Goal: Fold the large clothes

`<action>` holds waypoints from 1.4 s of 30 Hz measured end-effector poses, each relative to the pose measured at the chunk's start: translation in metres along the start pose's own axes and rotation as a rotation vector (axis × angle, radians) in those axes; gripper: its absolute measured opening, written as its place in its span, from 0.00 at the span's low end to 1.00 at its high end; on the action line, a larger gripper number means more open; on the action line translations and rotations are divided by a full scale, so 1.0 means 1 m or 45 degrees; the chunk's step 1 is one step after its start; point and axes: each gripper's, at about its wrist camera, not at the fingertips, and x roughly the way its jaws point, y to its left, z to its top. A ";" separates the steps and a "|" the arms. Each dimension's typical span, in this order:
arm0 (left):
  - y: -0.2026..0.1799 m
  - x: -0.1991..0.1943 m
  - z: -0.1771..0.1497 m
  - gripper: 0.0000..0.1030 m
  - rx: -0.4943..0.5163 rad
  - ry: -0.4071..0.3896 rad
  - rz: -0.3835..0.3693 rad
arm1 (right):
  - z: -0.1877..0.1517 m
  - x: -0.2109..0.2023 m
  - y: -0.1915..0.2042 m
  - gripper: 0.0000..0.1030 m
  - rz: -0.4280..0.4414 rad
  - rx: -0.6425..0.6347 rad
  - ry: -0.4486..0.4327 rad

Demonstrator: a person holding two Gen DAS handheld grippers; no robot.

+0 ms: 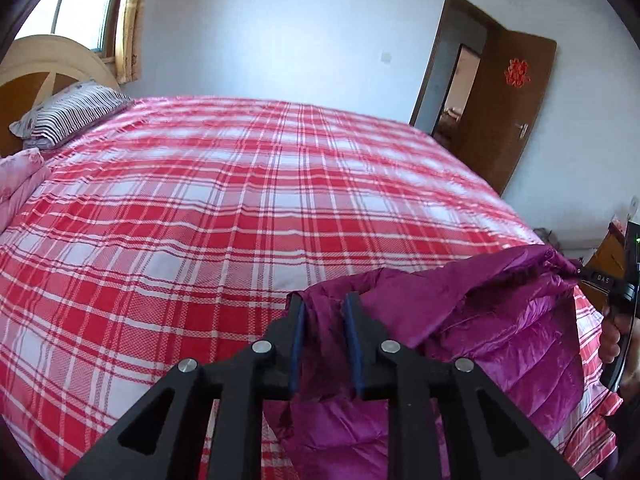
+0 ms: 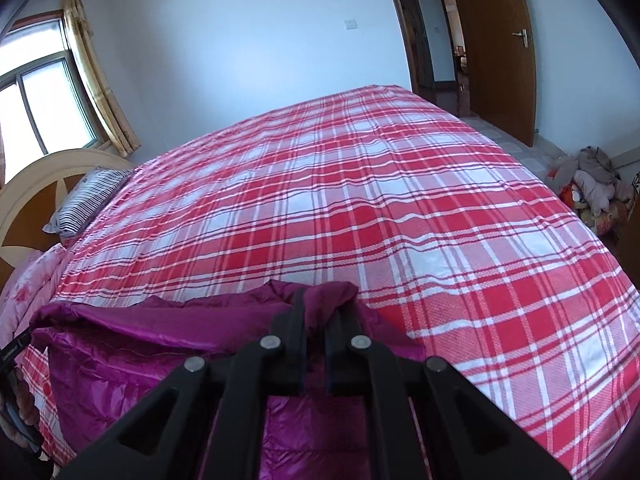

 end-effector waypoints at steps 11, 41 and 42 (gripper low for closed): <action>0.050 0.004 0.015 0.82 -0.444 -0.148 -0.140 | -0.014 0.040 -0.013 0.07 -0.038 0.004 0.102; -0.050 0.100 -0.019 0.84 -0.130 0.105 0.243 | -0.035 0.092 0.074 0.50 -0.056 -0.211 0.158; -0.052 0.094 -0.017 0.84 -0.135 0.076 0.219 | -0.037 0.097 0.072 0.50 -0.070 -0.208 0.171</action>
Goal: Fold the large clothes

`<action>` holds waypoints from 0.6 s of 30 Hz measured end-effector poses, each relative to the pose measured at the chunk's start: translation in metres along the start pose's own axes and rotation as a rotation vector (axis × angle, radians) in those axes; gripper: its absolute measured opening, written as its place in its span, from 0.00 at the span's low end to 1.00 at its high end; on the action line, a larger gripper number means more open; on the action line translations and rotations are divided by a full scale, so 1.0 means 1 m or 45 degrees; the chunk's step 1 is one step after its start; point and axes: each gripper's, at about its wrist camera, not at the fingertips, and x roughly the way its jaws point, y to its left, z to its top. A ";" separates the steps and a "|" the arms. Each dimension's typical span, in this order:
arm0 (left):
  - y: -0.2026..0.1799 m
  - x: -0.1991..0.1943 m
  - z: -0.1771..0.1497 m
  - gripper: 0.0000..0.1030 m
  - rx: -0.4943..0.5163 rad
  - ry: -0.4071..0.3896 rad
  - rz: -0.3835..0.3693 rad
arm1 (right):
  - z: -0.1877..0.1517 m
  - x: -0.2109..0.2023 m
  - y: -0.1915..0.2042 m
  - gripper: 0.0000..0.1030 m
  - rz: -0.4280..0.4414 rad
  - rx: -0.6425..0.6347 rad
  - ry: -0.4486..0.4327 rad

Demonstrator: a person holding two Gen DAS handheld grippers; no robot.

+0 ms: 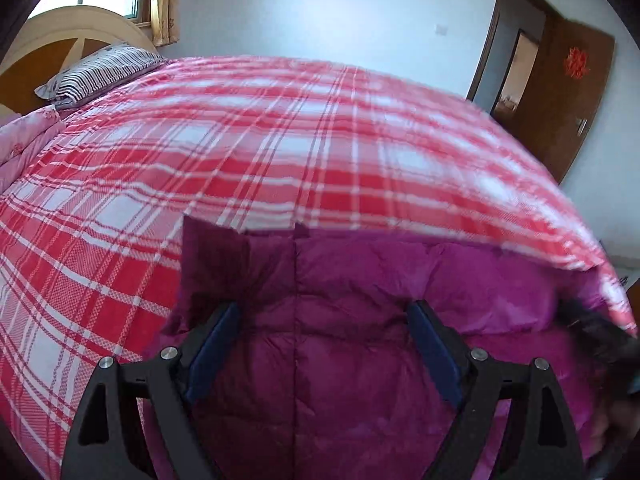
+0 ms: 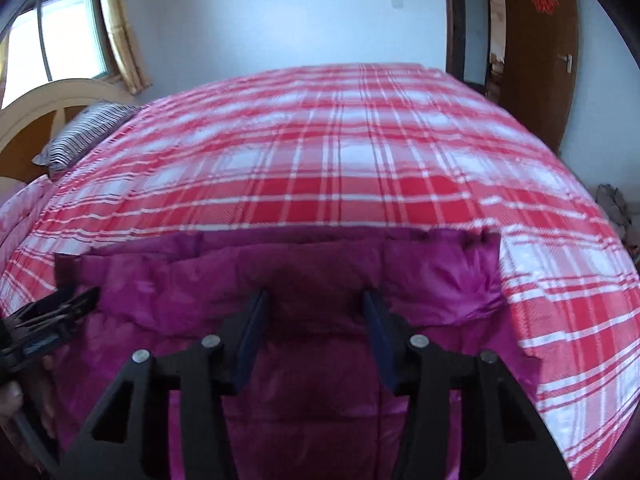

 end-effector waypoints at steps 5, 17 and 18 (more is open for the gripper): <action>-0.036 -0.009 0.005 0.84 0.177 -0.070 -0.011 | -0.011 0.013 -0.004 0.51 -0.018 0.012 0.000; -0.026 0.042 -0.010 0.95 0.134 0.049 0.060 | -0.018 0.018 -0.010 0.52 0.021 0.057 -0.001; -0.026 0.043 -0.010 0.96 0.132 0.051 0.063 | -0.019 0.019 -0.009 0.52 0.015 0.054 0.000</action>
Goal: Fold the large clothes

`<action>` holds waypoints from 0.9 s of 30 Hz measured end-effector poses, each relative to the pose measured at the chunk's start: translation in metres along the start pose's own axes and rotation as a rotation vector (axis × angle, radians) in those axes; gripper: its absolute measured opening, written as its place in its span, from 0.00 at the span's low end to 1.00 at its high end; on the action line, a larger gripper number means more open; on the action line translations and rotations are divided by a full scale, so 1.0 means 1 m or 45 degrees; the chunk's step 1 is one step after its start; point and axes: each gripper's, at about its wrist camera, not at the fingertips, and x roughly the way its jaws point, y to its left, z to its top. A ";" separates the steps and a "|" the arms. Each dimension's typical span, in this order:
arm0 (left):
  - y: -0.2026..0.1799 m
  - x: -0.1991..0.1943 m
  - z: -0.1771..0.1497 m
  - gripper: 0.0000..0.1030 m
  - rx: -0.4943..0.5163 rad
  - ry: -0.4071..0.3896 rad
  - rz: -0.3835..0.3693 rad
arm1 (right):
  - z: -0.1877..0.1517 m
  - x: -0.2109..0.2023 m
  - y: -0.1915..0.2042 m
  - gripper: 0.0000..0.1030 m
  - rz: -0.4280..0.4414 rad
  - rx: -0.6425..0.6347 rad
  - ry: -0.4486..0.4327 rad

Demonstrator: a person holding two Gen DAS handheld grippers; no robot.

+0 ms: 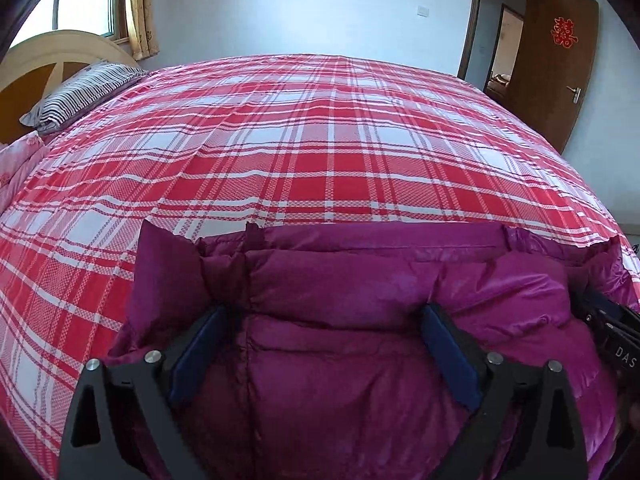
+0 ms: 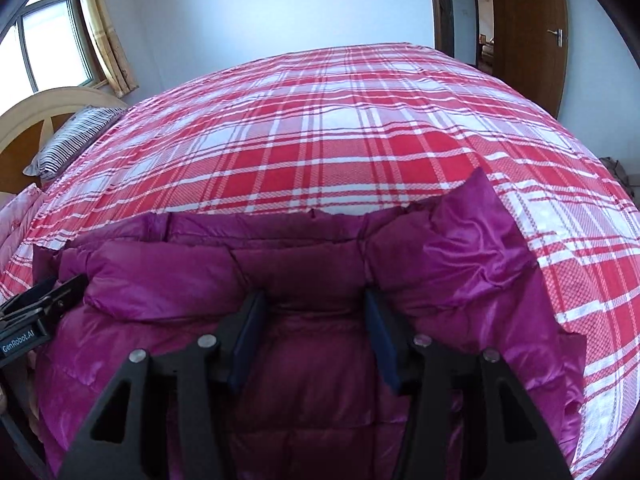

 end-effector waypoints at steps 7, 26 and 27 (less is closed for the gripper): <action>-0.004 0.007 -0.002 0.99 0.023 0.031 0.045 | -0.001 0.003 0.002 0.52 -0.031 -0.012 0.006; -0.008 0.015 -0.004 0.99 0.046 0.040 0.090 | -0.001 0.003 0.012 0.54 -0.142 -0.067 0.017; -0.008 0.015 -0.004 0.99 0.045 0.039 0.090 | 0.000 0.000 0.014 0.54 -0.158 -0.056 0.023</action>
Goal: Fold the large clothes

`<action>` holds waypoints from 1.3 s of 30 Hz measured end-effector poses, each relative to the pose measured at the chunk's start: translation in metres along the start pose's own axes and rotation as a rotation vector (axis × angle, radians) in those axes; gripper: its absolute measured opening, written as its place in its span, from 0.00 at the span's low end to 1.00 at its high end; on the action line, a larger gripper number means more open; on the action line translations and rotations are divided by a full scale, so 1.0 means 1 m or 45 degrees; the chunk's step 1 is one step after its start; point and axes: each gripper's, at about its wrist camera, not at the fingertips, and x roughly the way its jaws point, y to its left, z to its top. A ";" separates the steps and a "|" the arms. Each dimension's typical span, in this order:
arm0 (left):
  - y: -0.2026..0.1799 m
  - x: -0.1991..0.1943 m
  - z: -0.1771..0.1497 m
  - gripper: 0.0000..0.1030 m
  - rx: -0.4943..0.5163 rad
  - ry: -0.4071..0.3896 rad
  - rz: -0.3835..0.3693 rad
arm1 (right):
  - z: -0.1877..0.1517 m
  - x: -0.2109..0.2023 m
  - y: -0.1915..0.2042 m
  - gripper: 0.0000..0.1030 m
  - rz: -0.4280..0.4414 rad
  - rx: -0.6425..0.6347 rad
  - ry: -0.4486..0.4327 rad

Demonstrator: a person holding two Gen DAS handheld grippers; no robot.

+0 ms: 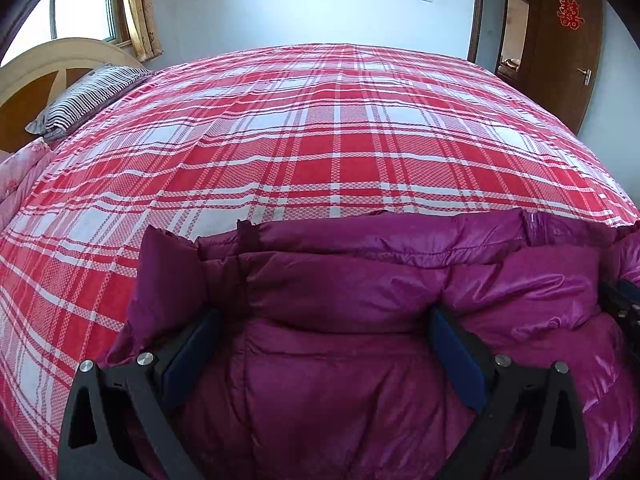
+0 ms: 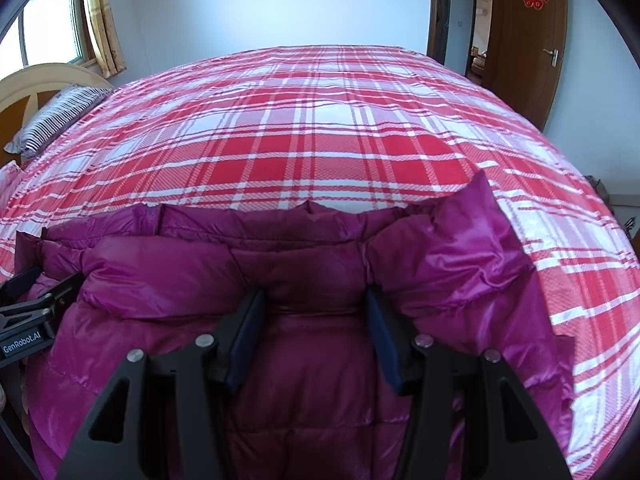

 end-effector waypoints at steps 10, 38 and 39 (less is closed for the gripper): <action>0.004 -0.001 0.000 0.99 -0.025 -0.005 -0.026 | -0.013 -0.033 0.048 0.71 0.187 0.140 -0.037; 0.060 -0.009 -0.012 0.99 -0.238 0.044 0.042 | -0.027 -0.011 0.062 0.83 0.121 0.051 -0.022; 0.055 -0.008 -0.012 0.99 -0.207 0.035 0.074 | -0.027 -0.012 0.062 0.83 0.120 0.050 -0.018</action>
